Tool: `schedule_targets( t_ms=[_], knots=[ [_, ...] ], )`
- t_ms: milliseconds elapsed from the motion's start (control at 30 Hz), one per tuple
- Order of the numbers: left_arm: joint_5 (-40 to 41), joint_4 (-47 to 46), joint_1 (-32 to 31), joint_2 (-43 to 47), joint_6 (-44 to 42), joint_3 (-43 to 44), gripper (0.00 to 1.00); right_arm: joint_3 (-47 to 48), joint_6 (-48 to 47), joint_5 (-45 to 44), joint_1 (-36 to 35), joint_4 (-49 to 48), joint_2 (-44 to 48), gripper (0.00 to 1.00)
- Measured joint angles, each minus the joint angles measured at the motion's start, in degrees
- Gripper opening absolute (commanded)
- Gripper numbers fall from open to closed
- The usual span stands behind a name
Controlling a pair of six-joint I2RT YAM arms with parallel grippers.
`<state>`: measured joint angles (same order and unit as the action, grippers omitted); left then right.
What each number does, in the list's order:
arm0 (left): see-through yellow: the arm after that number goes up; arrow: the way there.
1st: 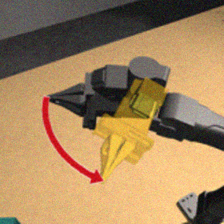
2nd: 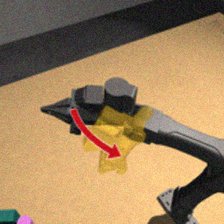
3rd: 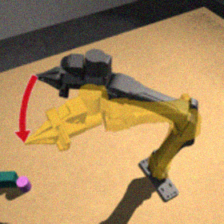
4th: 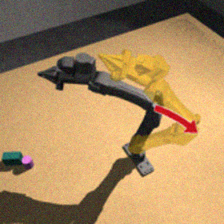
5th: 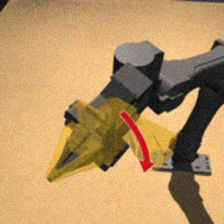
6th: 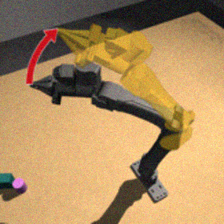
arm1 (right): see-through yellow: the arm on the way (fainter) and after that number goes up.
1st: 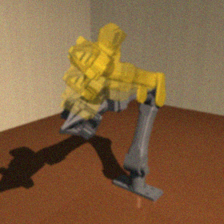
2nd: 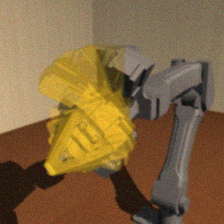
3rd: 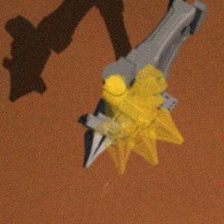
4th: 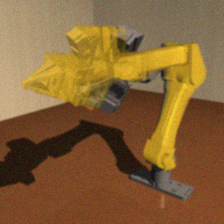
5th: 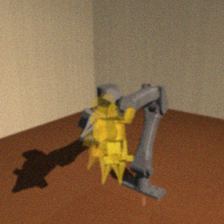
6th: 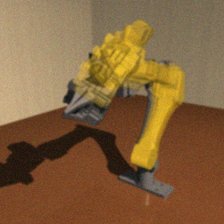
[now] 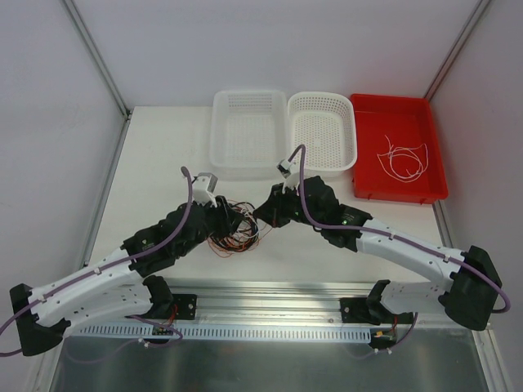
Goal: Untangle the cables
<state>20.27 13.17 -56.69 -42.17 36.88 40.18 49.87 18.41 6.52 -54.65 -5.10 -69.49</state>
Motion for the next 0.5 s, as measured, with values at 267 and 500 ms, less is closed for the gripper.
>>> schedule_targets(
  t_ms=[267, 500],
  knots=[
    [-0.24, -0.04, 0.0, -6.19, -0.96, 1.6, 0.25, 0.76, -0.48, 1.27, -0.66, 0.04, -0.46, 0.01],
    [-0.28, -0.66, 0.0, -12.33, -1.51, 3.04, 0.24, 1.79, -0.76, 2.58, -1.27, 0.24, -0.48, 0.01]
  ],
)
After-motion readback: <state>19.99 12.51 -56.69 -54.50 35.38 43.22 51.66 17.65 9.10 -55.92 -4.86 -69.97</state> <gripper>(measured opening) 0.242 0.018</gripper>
